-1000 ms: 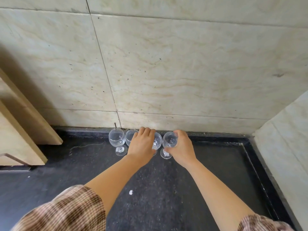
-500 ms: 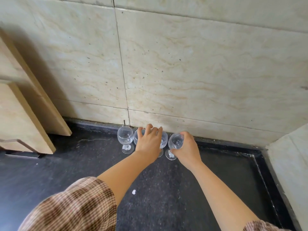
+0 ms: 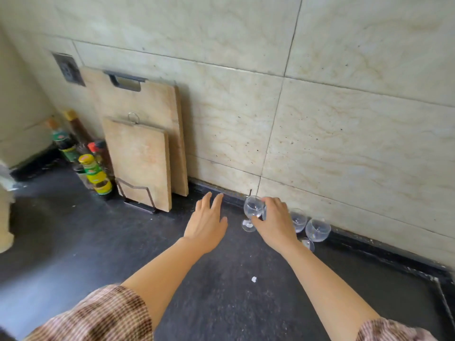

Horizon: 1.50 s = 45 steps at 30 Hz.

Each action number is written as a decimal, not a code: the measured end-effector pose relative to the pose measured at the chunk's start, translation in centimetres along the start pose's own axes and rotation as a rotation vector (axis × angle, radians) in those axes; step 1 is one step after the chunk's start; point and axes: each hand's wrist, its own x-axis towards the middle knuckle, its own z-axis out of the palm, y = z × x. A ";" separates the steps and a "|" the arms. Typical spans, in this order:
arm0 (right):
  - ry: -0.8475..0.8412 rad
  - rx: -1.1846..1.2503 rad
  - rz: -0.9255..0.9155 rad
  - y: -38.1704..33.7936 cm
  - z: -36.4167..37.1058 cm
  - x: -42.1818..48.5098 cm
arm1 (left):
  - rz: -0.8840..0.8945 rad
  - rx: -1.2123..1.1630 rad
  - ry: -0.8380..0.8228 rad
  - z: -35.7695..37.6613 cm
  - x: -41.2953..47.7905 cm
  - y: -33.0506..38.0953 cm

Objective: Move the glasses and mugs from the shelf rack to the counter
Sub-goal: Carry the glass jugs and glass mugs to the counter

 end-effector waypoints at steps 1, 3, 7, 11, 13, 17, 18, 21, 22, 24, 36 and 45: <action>-0.039 0.000 -0.048 -2.0 0.7 -0.6 | -0.049 -0.002 0.006 -1.1 -1.3 -1.6; -0.114 -0.011 -0.134 -6.3 2.2 -2.1 | -0.143 -0.001 0.032 -3.6 -4.4 -4.9; -0.242 -0.055 -0.278 -15.4 5.2 -6.5 | -0.322 0.027 0.101 -8.7 -12.1 -11.7; -0.314 -0.053 -0.409 -25.1 8.3 -12.8 | -0.471 0.021 0.186 -13.7 -21.8 -18.7; -0.329 -0.048 -0.476 -30.0 9.7 -16.8 | -0.525 0.023 0.238 -16.1 -27.4 -22.1; -0.385 -0.042 -0.624 -39.7 12.7 -25.8 | -0.626 0.039 0.340 -20.5 -39.3 -28.3; -0.399 -0.041 -0.666 -42.1 13.5 -28.1 | -0.654 0.051 0.363 -21.4 -42.4 -29.7; -0.426 -0.039 -0.801 -49.0 15.5 -34.6 | -0.760 0.105 0.410 -24.4 -51.3 -33.6; -0.423 -0.042 -0.856 -51.3 16.2 -36.6 | -0.801 0.126 0.422 -25.5 -54.1 -34.7; -0.412 -0.050 -0.963 -55.7 17.3 -40.3 | -0.881 0.154 0.451 -27.6 -59.2 -36.9; -0.449 -0.098 -1.430 -79.9 23.9 -59.5 | -1.298 0.292 0.665 -39.7 -83.5 -47.6; -0.501 0.083 -1.614 -99.7 30.4 -72.3 | -1.513 0.305 0.804 -49.8 -98.4 -59.2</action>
